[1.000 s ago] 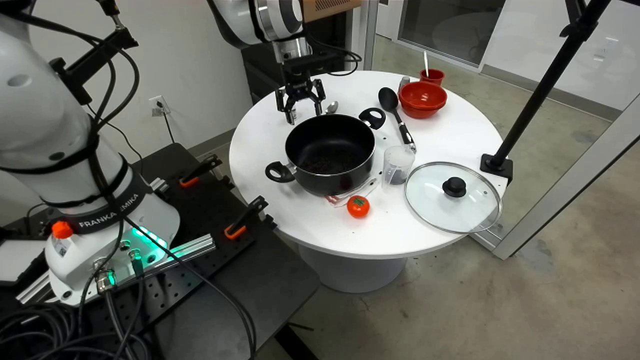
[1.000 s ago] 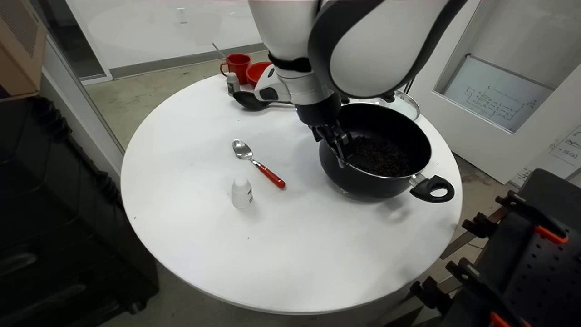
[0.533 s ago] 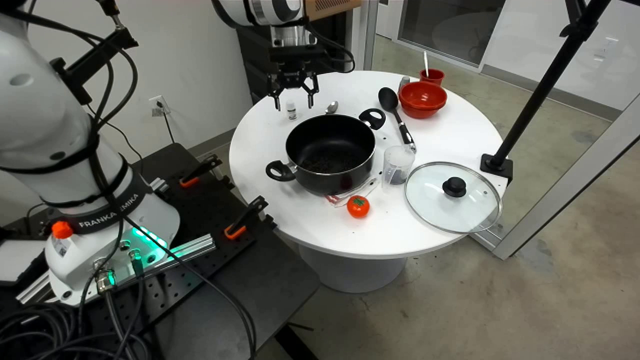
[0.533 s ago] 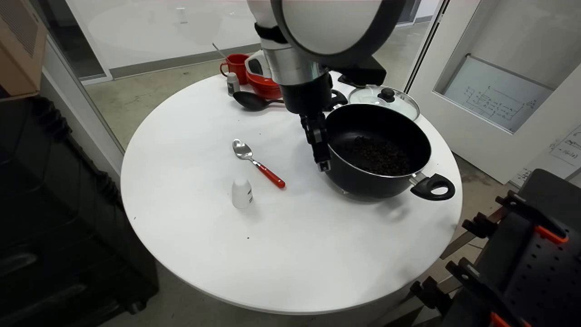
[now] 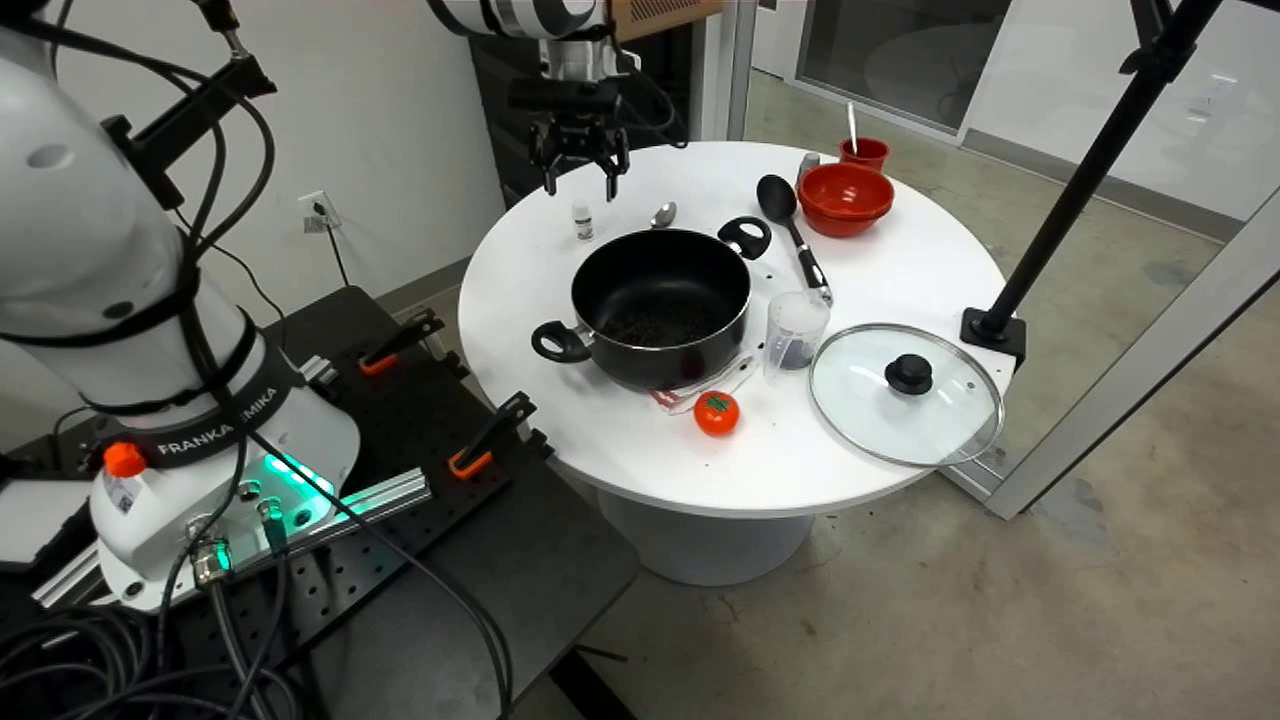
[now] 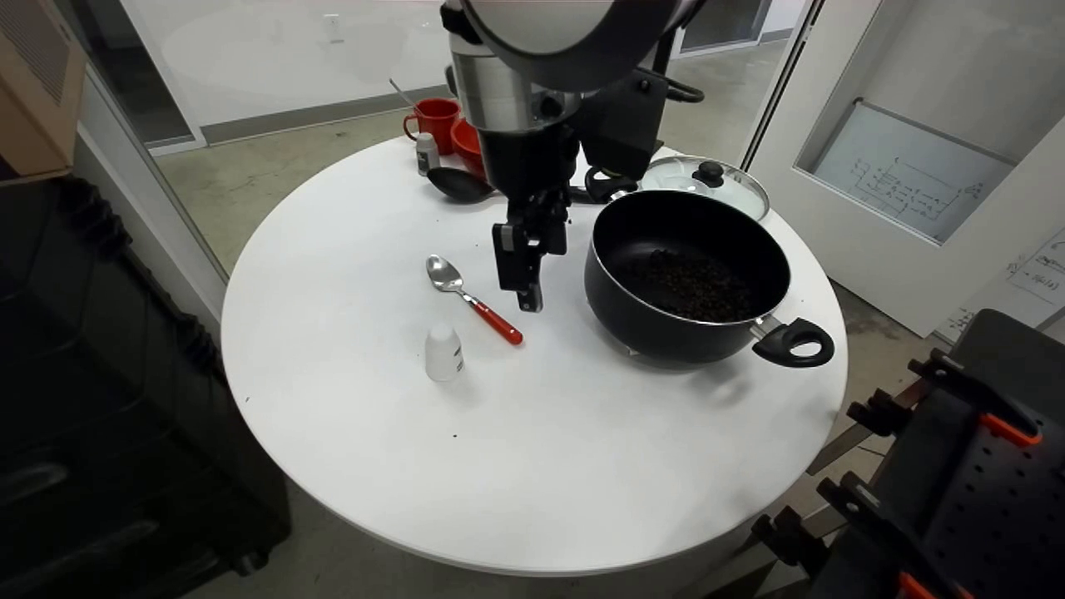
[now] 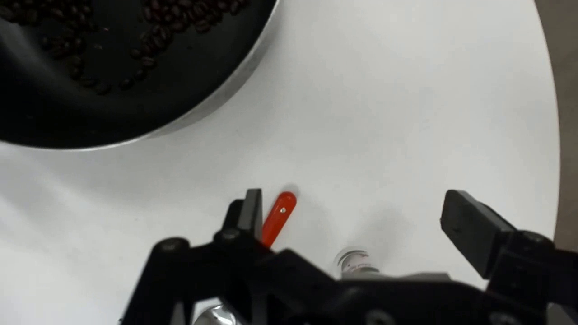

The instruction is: Pick up the spoon from the table, scoop some of the contents from the black pot and put them in the colourless cup.

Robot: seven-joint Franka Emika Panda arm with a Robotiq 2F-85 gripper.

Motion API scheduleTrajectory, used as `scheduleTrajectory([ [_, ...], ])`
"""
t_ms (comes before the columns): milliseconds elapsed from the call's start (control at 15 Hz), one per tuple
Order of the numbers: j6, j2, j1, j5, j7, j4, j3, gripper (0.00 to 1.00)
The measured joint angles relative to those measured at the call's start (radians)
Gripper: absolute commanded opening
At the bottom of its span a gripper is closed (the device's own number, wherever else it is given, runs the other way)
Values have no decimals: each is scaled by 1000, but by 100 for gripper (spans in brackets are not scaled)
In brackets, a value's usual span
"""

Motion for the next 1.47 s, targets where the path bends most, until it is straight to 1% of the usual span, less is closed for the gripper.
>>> scheduleTrajectory([
  [333,110,8,43,-10,149,-12,-60,100],
  [533,128,29,74,-14,204,-13,-86,100],
  [867,156,70,124,-15,289,-9,-106,100],
  [1000,158,89,132,-15,310,3,-116,100],
  [1200,158,116,125,-10,311,24,-121,100],
  [1467,153,121,125,-10,311,29,-122,100],
])
